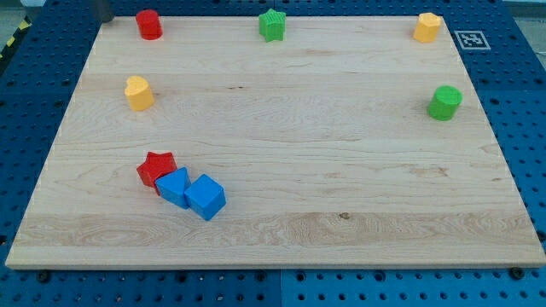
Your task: Slide the red circle into the group of blocks
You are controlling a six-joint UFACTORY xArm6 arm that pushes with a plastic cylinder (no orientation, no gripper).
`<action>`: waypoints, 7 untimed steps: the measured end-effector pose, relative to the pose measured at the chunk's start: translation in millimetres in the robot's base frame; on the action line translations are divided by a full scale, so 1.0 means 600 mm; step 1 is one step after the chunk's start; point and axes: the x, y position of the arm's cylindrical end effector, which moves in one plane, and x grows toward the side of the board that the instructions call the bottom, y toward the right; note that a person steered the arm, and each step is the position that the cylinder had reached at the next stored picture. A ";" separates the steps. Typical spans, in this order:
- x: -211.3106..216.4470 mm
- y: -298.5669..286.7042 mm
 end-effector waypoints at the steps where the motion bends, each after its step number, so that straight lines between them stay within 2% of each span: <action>1: 0.000 0.083; 4: 0.040 0.116; 6: 0.078 0.206; 7: 0.098 0.220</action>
